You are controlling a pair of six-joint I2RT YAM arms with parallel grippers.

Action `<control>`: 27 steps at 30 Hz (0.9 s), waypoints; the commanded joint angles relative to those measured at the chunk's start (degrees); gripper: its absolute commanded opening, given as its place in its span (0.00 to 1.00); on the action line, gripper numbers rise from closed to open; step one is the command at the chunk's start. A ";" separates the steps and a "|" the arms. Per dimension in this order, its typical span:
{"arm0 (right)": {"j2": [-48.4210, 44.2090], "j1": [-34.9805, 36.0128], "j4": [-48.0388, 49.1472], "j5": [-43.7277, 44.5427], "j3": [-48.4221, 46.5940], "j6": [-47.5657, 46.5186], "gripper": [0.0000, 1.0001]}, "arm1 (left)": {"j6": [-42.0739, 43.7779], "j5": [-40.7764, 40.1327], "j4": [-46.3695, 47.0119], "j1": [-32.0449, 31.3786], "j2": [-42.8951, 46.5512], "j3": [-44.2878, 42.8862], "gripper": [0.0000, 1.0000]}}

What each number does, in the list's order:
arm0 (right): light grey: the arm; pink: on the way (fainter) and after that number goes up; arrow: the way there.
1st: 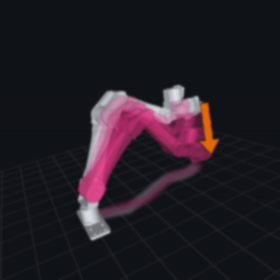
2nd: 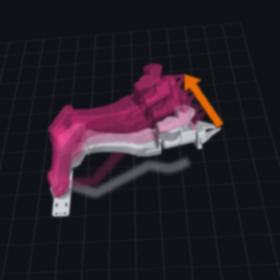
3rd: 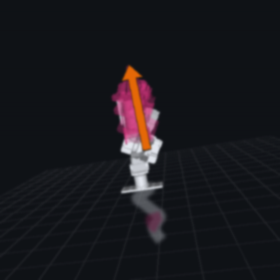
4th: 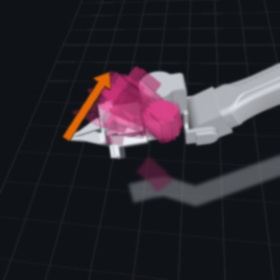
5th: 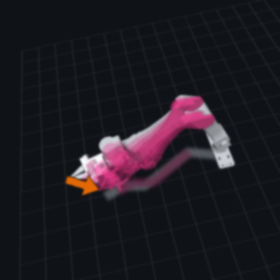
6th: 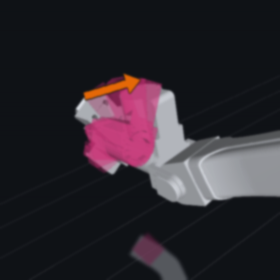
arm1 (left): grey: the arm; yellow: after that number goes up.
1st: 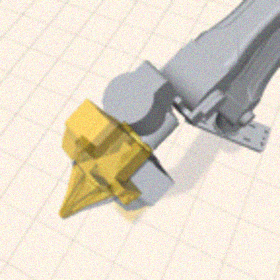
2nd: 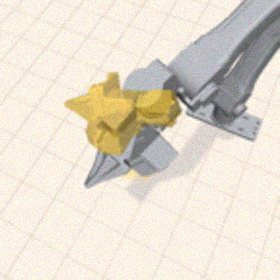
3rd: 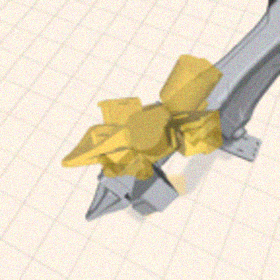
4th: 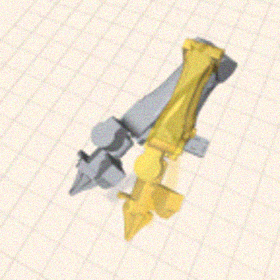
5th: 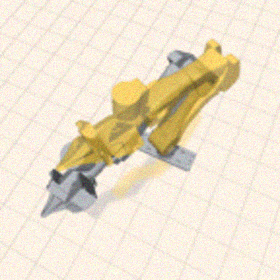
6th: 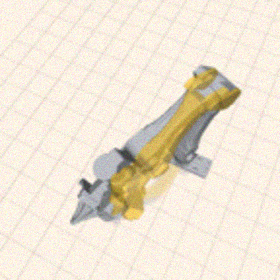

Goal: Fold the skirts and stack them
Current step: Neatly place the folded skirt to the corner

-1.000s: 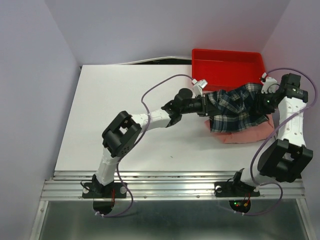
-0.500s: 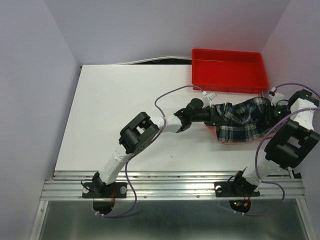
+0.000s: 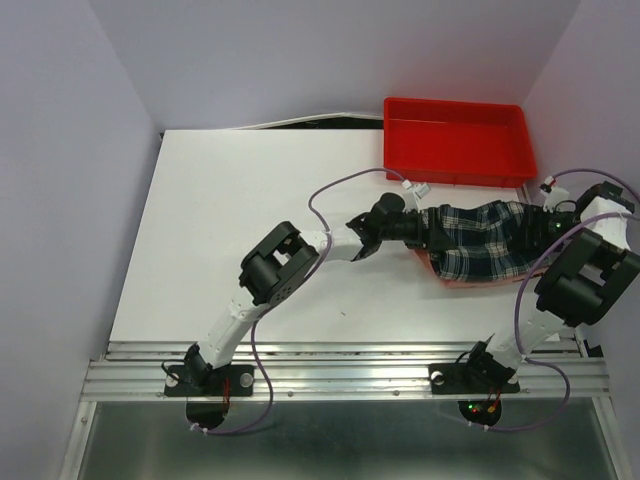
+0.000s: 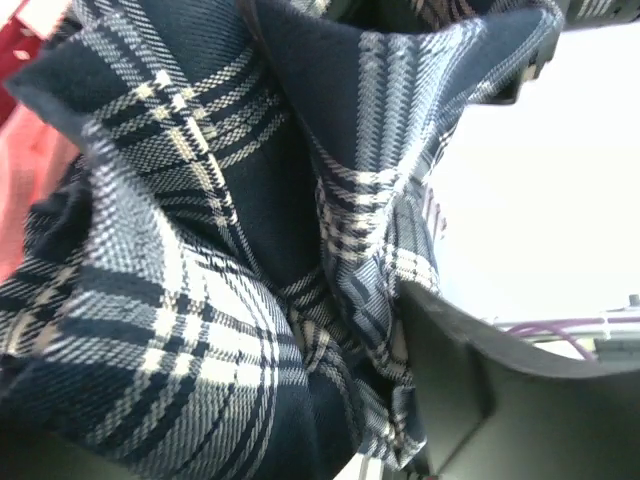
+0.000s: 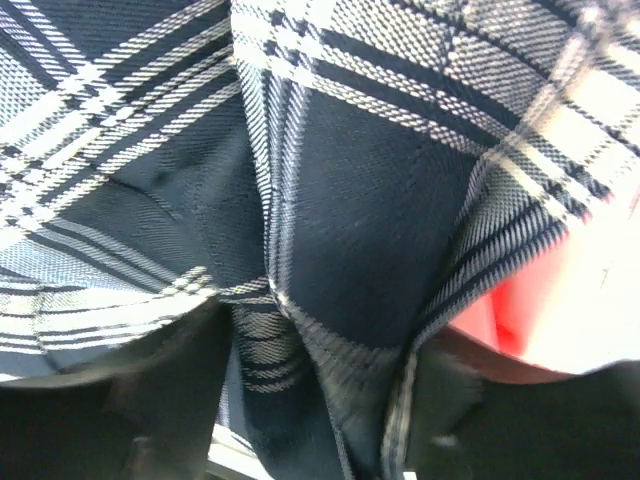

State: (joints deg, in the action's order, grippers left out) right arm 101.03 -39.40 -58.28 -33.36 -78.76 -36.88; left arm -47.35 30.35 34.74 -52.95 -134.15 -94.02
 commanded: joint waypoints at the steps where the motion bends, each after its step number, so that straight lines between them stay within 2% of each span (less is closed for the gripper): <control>1: -1.45 -0.94 6.07 4.44 -3.85 1.28 0.68 | 1.56 1.64 1.03 2.32 4.41 -0.65 0.86; 2: -1.98 -0.94 6.51 5.23 -4.12 1.64 0.71 | 1.91 1.82 0.94 2.67 5.73 -0.29 0.89; 4: -2.59 -0.94 7.56 7.78 -4.82 1.99 0.91 | 3.49 2.43 0.42 3.73 6.88 0.15 0.93; 5: -3.21 -0.94 7.39 8.14 -5.17 2.08 0.95 | 3.76 2.52 -0.72 4.16 8.01 0.32 0.93; 8: -4.88 -0.94 5.99 6.92 -6.49 2.43 0.99 | 3.85 2.61 -1.43 5.92 11.78 2.95 0.99; 11: -7.07 -0.94 2.57 1.48 -9.21 2.69 0.98 | 6.83 1.47 -1.96 7.86 17.50 7.61 0.98; 12: -7.17 -0.94 1.08 -1.76 -10.17 2.96 0.92 | 7.79 1.29 -2.22 8.47 19.00 8.67 0.99; 15: -7.34 0.45 -4.63 -6.61 -13.17 4.71 0.84 | 12.45 0.86 -5.37 10.84 24.36 11.92 0.99; 18: -8.92 3.79 -6.41 -11.71 -12.12 8.22 0.70 | 16.76 0.85 -9.33 13.57 28.58 14.12 0.99; 19: -10.49 6.24 -4.75 -12.77 -11.25 9.62 0.61 | 17.90 0.85 -10.39 14.27 29.46 14.91 0.99; 21: -12.26 9.23 -2.20 -12.78 -7.21 13.14 0.50 | 20.70 0.76 -13.64 16.47 31.66 15.70 0.99; 22: -12.79 10.73 0.25 -11.91 -5.80 14.02 0.40 | 21.42 0.76 -14.52 17.26 32.19 16.06 0.99; 25: -12.88 15.22 3.16 -11.81 -1.67 18.06 0.30 | 23.44 0.94 -17.77 20.42 33.77 17.02 0.98; 27: -11.30 16.55 8.16 -11.90 -0.34 22.55 0.31 | 24.06 0.85 -19.10 21.83 34.48 17.46 0.98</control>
State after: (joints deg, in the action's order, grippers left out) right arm 88.71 -24.69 -57.87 -43.57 -82.06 -22.41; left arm -28.03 31.07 20.64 -33.43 -101.89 -78.22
